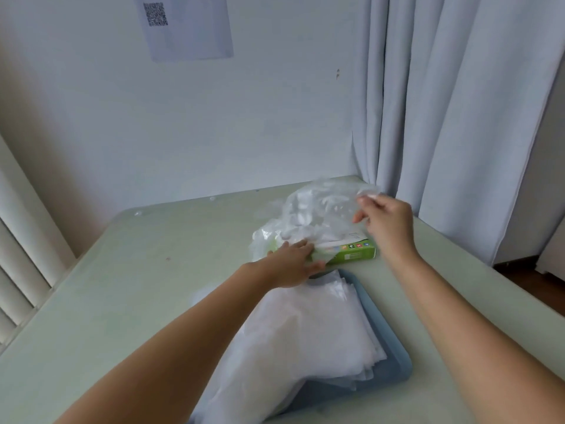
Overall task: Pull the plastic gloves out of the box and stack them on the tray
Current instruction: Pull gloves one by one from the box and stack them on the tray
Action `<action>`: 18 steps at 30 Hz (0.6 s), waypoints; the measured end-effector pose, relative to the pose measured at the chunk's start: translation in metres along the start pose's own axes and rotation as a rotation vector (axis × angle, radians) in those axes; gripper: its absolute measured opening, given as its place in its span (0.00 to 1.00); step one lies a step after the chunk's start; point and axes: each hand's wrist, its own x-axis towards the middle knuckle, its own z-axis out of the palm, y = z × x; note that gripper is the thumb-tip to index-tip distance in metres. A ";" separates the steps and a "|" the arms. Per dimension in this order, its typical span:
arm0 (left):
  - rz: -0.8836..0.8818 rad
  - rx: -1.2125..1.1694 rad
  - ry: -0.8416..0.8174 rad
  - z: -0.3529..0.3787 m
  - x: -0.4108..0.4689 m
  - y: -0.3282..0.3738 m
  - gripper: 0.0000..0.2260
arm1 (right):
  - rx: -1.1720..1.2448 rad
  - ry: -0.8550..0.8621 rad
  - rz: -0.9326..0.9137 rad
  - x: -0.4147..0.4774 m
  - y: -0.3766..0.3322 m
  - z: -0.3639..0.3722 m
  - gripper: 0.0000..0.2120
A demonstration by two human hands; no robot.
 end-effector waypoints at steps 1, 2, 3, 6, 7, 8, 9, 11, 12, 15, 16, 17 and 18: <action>0.005 -0.028 0.009 0.001 0.004 -0.002 0.27 | 0.093 0.022 0.001 0.002 -0.010 -0.005 0.11; 0.010 -0.060 0.014 0.002 0.005 -0.003 0.25 | 0.168 0.018 -0.012 0.004 -0.020 -0.010 0.10; 0.013 -0.107 0.028 0.002 0.006 -0.003 0.23 | 0.215 -0.012 -0.034 0.004 -0.029 -0.014 0.08; -0.021 -0.356 0.204 -0.006 0.001 0.003 0.17 | 0.279 -0.193 -0.094 0.001 -0.054 -0.020 0.08; -0.037 -0.517 0.304 -0.012 -0.002 0.004 0.15 | 0.290 -0.253 -0.107 -0.002 -0.059 -0.020 0.08; -0.039 -0.748 0.368 -0.016 -0.006 0.005 0.14 | 0.292 -0.298 -0.122 -0.005 -0.064 -0.019 0.08; -0.016 -1.044 0.366 -0.021 -0.010 0.005 0.15 | 0.291 -0.333 -0.143 -0.009 -0.069 -0.019 0.08; 0.079 -1.667 0.154 -0.033 -0.021 0.006 0.22 | 0.302 -0.393 -0.175 -0.015 -0.076 -0.019 0.07; 0.161 -1.903 0.059 -0.035 -0.030 0.002 0.27 | 0.300 -0.439 -0.188 -0.020 -0.080 -0.021 0.07; 0.482 -2.122 -0.138 -0.039 -0.048 -0.017 0.40 | 0.201 -0.583 -0.234 -0.031 -0.085 -0.030 0.11; 0.583 -2.082 -0.191 -0.040 -0.056 -0.022 0.44 | 0.161 -0.620 -0.234 -0.035 -0.087 -0.033 0.12; 0.652 -2.067 -0.253 -0.042 -0.062 -0.028 0.48 | 0.130 -0.645 -0.226 -0.039 -0.087 -0.037 0.14; 0.677 -2.082 -0.321 -0.044 -0.069 -0.034 0.52 | 0.109 -0.662 -0.213 -0.042 -0.086 -0.040 0.18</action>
